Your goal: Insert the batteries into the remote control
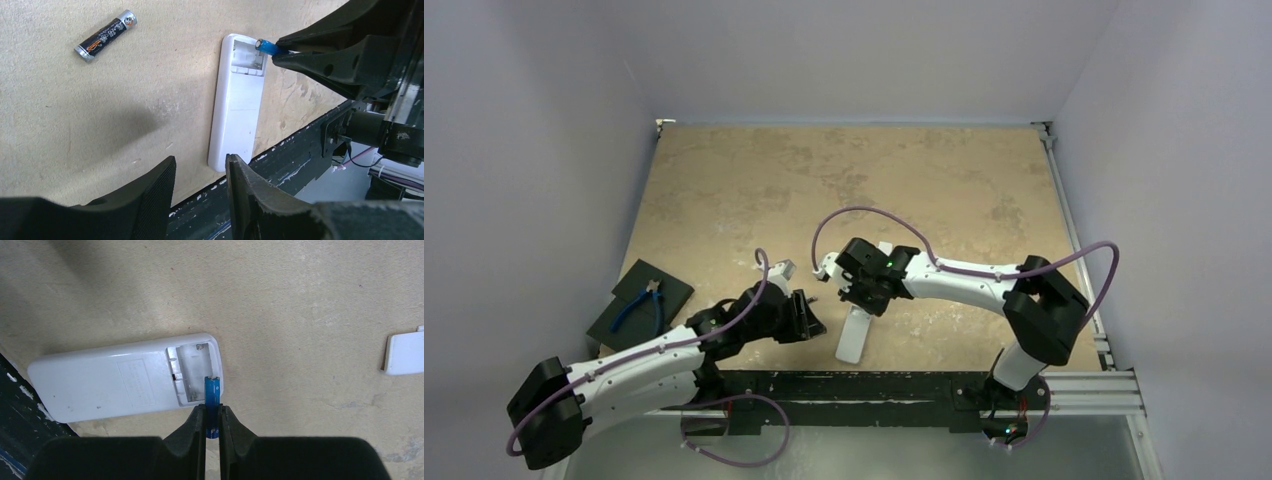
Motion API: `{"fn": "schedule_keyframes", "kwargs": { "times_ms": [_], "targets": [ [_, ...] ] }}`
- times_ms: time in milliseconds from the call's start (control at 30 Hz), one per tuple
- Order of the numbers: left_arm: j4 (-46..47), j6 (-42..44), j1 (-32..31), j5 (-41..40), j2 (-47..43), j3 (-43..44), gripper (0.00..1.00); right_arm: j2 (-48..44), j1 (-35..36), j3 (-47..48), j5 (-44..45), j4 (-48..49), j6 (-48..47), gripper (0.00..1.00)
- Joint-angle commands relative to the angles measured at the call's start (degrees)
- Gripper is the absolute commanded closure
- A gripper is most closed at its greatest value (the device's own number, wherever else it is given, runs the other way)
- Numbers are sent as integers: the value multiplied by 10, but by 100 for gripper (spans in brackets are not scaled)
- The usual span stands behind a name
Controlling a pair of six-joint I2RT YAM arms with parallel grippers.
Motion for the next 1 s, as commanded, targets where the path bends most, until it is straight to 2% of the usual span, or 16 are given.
{"fn": "schedule_keyframes", "kwargs": {
  "times_ms": [0,967],
  "targets": [
    [-5,3,4,-9,-14,22,58,1,-3,17,-11,7,-13,90],
    [3,4,5,-6,-4,18,57,29,-2,29,-33,20,-23,83]
  ]
}}
